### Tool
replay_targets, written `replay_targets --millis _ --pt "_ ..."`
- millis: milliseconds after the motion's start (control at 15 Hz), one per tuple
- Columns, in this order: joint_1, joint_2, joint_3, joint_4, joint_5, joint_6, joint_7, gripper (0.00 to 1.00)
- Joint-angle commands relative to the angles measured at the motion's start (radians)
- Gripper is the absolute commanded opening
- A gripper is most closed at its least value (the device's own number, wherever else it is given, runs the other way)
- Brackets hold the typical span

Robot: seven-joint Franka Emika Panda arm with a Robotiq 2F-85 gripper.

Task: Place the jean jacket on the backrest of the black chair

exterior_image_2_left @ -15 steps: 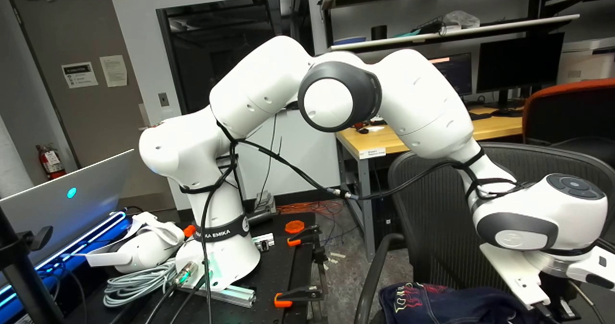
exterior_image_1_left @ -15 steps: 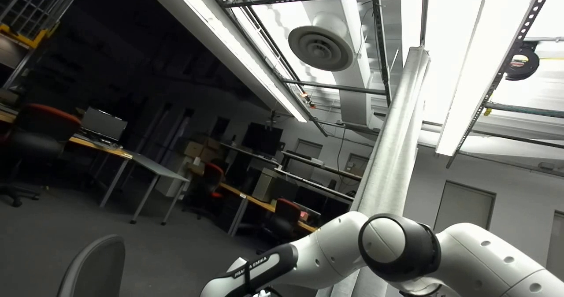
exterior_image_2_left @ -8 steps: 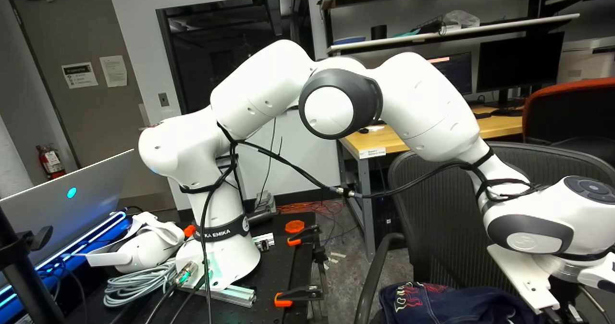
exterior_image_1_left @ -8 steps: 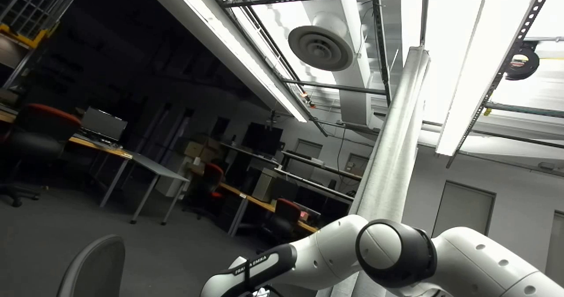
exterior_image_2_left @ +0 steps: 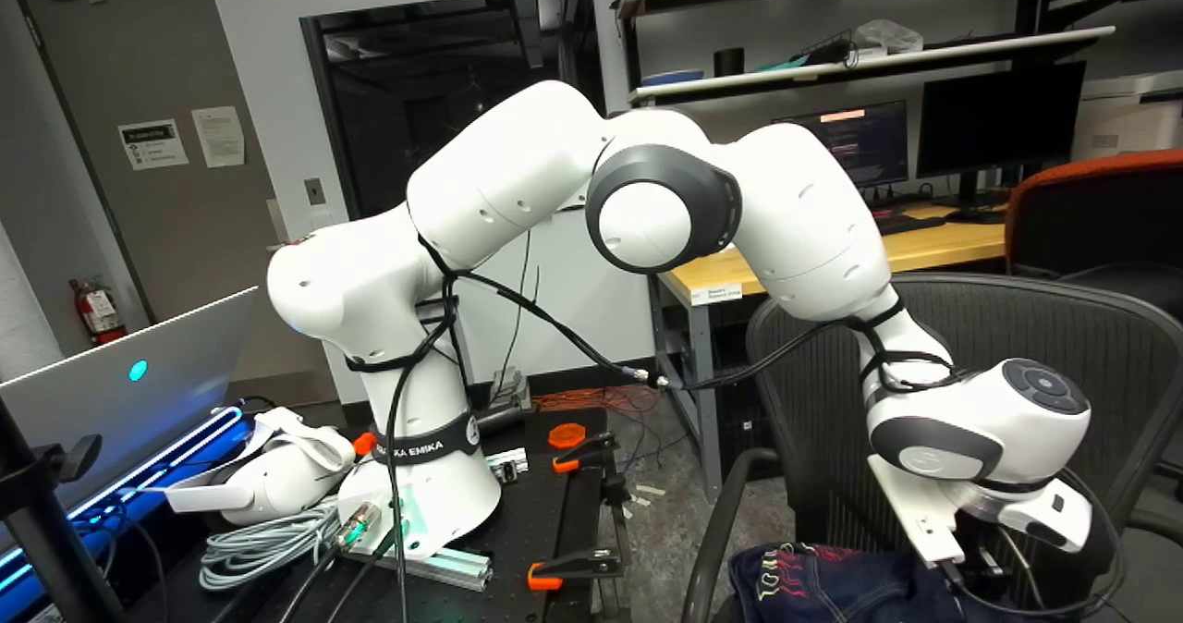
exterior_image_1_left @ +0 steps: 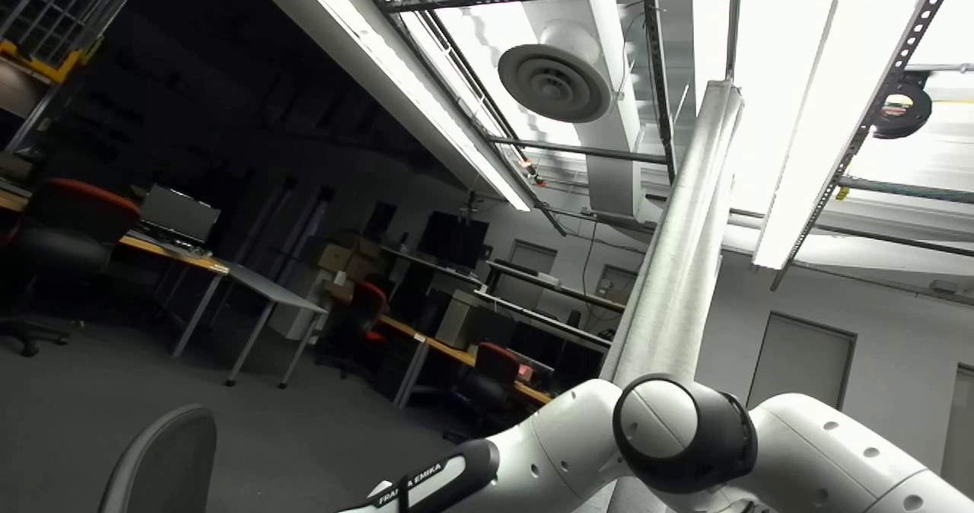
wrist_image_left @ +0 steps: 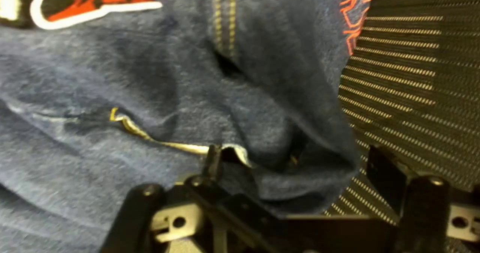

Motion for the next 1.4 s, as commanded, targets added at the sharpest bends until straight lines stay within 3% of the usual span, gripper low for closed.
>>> replay_targets --millis 0,67,133,733,867,1333 --pt "0.0 -0.009 0.035 -0.073 0.027 0.05 -0.028 1.0" --pt "-0.002 -0.006 0.041 -0.079 0.025 0.058 -0.03 0.9" --pt "-0.005 -0.005 0.047 -0.086 0.023 0.064 -0.035 0.74" --pt "-0.024 -0.06 0.05 -0.123 0.022 0.095 -0.03 0.05" --pt "-0.023 -0.088 0.046 -0.139 0.025 0.106 -0.019 0.0" --pt "-0.011 -0.253 0.051 -0.23 0.037 0.125 0.021 0.02"
